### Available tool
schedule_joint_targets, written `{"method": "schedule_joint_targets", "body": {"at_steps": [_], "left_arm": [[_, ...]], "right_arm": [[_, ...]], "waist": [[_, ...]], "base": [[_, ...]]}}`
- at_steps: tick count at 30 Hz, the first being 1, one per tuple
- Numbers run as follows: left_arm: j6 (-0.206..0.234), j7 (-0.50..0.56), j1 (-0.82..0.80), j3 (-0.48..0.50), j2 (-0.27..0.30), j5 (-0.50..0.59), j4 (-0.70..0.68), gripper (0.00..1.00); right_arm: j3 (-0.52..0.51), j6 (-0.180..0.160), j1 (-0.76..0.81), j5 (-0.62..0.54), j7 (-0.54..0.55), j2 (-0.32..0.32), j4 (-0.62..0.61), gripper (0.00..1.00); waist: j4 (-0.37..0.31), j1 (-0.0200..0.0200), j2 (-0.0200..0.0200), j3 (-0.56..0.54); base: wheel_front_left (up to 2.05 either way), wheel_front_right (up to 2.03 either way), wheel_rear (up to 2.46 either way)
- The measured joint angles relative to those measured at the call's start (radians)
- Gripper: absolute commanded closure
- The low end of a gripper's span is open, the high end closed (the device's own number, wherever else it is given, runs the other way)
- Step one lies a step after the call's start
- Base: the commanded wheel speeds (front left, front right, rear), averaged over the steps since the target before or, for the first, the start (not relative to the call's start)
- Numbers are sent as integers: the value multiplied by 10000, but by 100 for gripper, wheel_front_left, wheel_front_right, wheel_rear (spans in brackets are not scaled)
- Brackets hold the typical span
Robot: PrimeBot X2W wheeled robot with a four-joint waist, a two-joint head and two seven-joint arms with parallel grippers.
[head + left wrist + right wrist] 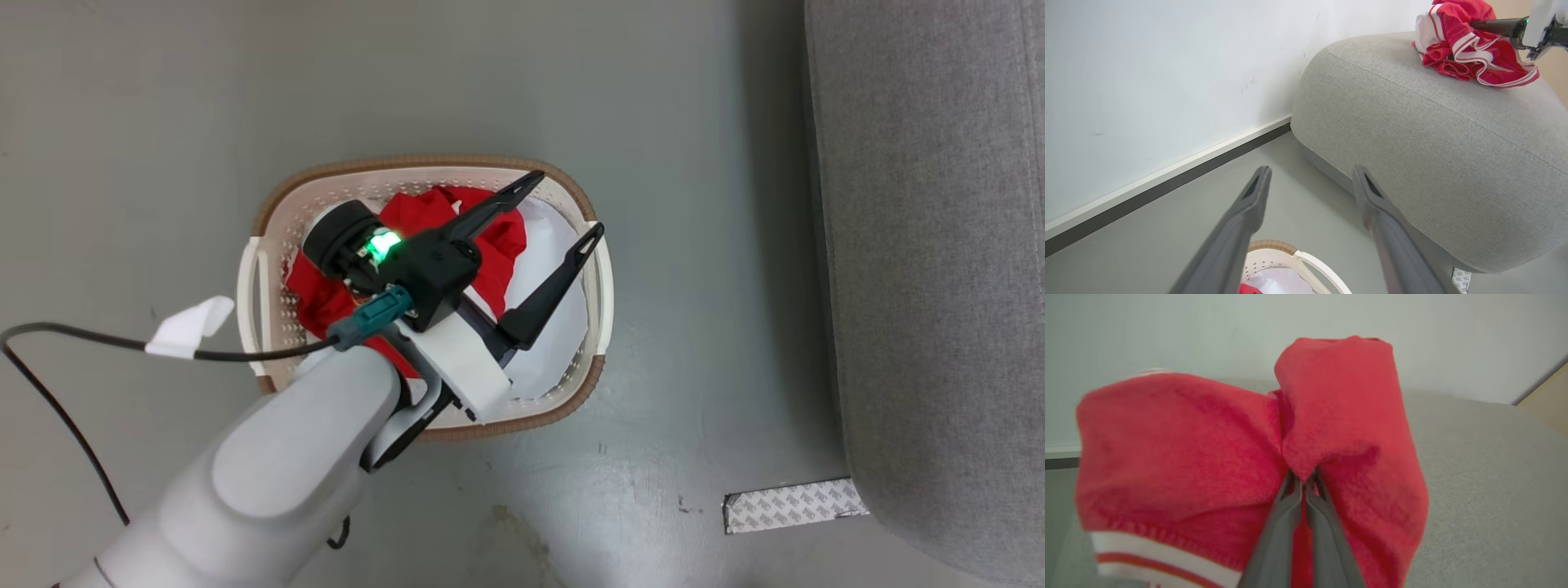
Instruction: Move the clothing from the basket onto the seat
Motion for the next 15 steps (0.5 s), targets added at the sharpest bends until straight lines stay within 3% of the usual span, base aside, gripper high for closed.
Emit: {"method": "schedule_joint_targets", "body": {"at_steps": [2, 3, 7, 15], "left_arm": [[38, -48, 2, 17, -2, -75, 33, 0], [40, -69, 4, 31, -6, -88, 59, 0], [75, -130, 99, 63, -35, -163, 163, 0], [148, -424, 599, 196, -221, -414, 493, 0]], "right_arm": [[420, 0, -104, 341, 443, -125, 261, 41], [671, 0, -178, 489, 773, -173, 378, 0], [1430, 0, -276, 1124, 1258, -293, 489, 0], [2675, 0, -277, 1482, 773, -865, 107, 0]], "waist": [[13, -1, 0, -84], [14, -1, 0, -135], [-21, -1, 0, -400], [-123, -2, 0, -1413]], "base": [[0, 0, 0], [0, 0, 0], [0, 0, 0], [0, 0, 0]]}}
